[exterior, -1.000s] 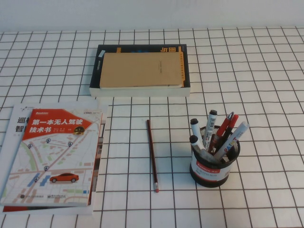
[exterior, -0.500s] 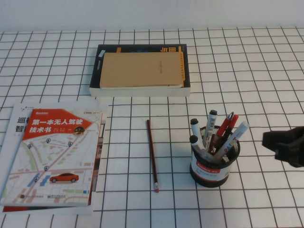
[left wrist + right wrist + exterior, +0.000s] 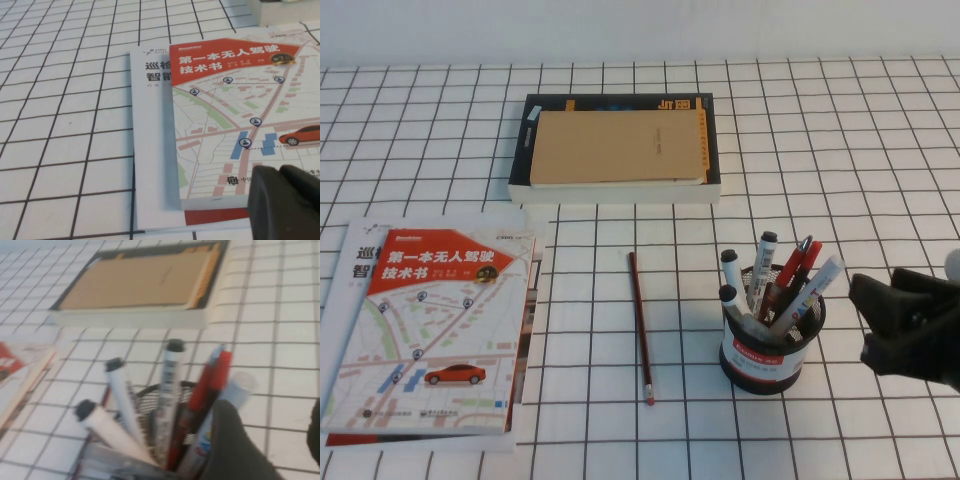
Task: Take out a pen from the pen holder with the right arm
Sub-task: 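Take a marker out of the pen holder and lay it on the table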
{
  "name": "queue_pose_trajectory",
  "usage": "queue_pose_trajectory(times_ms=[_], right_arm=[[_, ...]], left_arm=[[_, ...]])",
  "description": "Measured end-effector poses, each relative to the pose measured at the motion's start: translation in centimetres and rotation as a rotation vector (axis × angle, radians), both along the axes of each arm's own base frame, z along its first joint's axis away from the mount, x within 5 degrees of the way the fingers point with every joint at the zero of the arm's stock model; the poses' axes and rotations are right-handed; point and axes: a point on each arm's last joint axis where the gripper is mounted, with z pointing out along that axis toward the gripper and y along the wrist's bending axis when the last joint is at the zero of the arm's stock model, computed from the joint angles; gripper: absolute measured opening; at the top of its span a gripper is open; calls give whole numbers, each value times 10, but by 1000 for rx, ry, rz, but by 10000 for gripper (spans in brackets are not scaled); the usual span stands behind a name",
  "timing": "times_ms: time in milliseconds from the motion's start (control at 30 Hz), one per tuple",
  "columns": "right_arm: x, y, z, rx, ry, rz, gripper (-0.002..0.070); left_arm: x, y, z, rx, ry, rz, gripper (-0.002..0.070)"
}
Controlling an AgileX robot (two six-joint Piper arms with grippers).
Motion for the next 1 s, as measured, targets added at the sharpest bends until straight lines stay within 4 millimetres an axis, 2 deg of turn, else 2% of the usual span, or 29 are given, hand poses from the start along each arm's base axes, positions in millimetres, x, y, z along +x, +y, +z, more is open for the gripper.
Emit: queue_pose_trajectory(times_ms=[133,267,467,700,1000], right_arm=[[-11,-8,-19,9,-83,-63,313],[-13,-7,-17,34,-153,-53,316],[-6,-4,-17,61,-217,-70,316],[6,11,-36,109,-181,-48,316],[17,19,-54,132,-193,-69,316]], left_arm=[[0,0,0,0,0,0,-4],[0,0,0,0,0,0,-4],[0,0,0,0,0,0,-4],[0,0,0,0,0,0,-4],[0,0,0,0,0,0,-4]])
